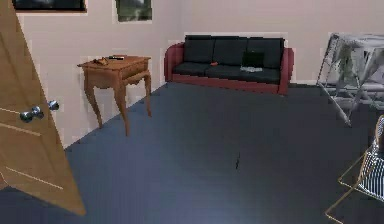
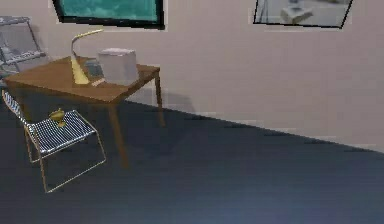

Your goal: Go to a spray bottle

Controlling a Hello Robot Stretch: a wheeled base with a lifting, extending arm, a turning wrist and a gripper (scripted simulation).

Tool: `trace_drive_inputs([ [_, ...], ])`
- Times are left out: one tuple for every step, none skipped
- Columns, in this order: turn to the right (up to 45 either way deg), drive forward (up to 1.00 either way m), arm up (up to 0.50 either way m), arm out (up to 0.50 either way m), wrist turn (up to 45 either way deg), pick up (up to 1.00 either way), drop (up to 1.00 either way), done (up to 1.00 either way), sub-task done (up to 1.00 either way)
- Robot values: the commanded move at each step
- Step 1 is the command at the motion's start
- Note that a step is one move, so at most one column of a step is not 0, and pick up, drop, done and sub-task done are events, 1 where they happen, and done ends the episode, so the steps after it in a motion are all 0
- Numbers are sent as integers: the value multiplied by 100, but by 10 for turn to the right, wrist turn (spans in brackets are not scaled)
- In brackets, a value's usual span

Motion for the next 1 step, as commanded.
trace_drive_inputs([
  [-450, 0, 0, 0, 0, 0, 0, 0, 0],
])
